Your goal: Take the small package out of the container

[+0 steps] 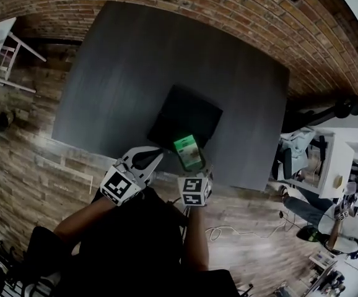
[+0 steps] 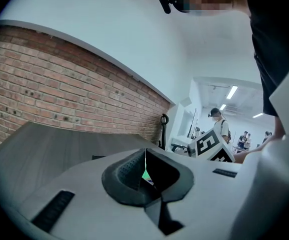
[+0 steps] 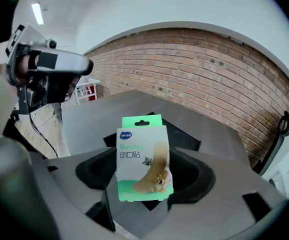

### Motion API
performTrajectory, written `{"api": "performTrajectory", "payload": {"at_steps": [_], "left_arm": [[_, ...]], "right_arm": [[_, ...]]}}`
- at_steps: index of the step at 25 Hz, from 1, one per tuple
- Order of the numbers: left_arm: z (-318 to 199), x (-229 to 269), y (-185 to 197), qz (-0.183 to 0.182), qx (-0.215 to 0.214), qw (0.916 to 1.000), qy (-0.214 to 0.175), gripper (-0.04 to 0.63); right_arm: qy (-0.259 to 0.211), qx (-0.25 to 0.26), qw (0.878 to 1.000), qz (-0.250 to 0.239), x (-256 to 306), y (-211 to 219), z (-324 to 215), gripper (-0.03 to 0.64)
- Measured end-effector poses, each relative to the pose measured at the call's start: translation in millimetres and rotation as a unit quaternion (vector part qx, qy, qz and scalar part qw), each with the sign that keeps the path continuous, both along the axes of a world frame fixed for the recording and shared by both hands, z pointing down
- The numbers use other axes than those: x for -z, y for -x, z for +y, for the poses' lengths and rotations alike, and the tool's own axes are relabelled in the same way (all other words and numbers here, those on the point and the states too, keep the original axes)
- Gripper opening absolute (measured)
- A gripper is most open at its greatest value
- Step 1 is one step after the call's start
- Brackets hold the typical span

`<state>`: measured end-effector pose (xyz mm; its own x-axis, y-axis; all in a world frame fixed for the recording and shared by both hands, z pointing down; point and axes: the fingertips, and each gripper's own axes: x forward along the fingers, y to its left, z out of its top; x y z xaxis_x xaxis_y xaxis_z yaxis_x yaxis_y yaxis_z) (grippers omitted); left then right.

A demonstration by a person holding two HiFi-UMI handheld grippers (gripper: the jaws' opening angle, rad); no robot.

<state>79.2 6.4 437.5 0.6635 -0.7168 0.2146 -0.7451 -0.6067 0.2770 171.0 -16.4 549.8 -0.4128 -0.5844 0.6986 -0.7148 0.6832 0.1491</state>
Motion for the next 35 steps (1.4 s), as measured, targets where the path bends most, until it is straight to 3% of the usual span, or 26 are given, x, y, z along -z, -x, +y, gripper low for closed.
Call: {"api": "performTrajectory", "payload": {"at_steps": [15, 26, 35], "left_arm": [[59, 33, -17, 0.000, 0.020, 0.9996, -0.020, 0.034], [84, 59, 2, -0.013, 0.022, 0.9988, -0.042, 0.034], [88, 73, 29, 0.002, 0.000, 0.9989, -0.046, 0.034]], "right_arm": [[-0.077, -0.087, 0.986, -0.123, 65, -23, 41, 0.328], [-0.111, -0.126, 0.970, -0.176, 105, -18, 67, 0.329], [-0.133, -0.175, 0.952, -0.214, 141, 7, 92, 0.330]]}}
